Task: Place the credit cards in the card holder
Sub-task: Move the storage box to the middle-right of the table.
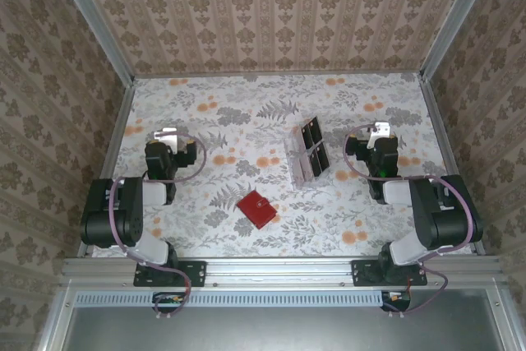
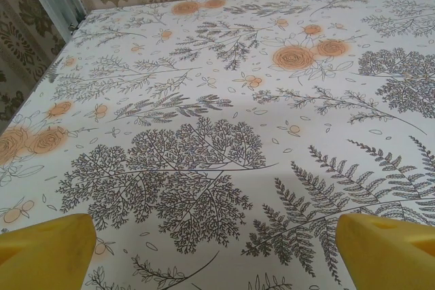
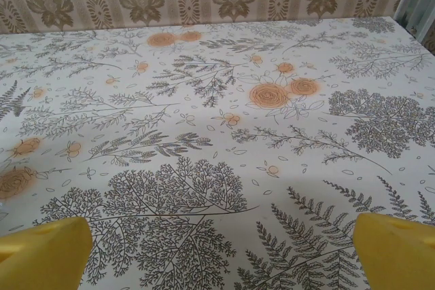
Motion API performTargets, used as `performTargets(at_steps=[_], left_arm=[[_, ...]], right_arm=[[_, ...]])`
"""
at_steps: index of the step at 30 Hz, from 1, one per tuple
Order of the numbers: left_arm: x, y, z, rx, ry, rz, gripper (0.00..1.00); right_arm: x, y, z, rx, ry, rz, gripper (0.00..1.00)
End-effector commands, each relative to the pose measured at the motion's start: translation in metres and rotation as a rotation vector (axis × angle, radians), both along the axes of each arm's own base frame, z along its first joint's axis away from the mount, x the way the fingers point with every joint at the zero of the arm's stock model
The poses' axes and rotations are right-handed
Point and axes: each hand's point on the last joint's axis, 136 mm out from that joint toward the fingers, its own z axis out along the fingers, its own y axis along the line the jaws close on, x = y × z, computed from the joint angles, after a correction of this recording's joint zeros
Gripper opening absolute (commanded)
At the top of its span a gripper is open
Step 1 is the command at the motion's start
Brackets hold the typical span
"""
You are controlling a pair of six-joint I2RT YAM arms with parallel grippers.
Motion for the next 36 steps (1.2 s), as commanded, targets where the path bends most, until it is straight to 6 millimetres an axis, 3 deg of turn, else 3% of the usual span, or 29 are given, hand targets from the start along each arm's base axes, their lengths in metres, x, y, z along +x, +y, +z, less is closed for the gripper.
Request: performTargets(at_steps=[1, 28, 30, 36], left_arm=[[0.003, -0.003, 0.005, 0.019, -0.021, -0.016, 1.0], [0.002, 0.004, 0.005, -0.011, -0.021, 0.004, 1.0], [0.0, 0.008, 0.008, -0.017, -0.034, 0.027, 1.0], [-0.005, 0.013, 0.024, -0.012, -0.056, 0.056, 1.0]], right_arm=[[-0.001, 0.002, -0.006, -0.004, 0.019, 0.021, 1.0], [-0.002, 0.002, -0.005, 0.005, 0.011, 0.028, 1.0], [-0.007, 0.002, 0.0, 0.004, -0.011, 0.03, 1.0], [-0.018, -0.008, 0.042, 0.017, -0.035, -0.035, 1.0]])
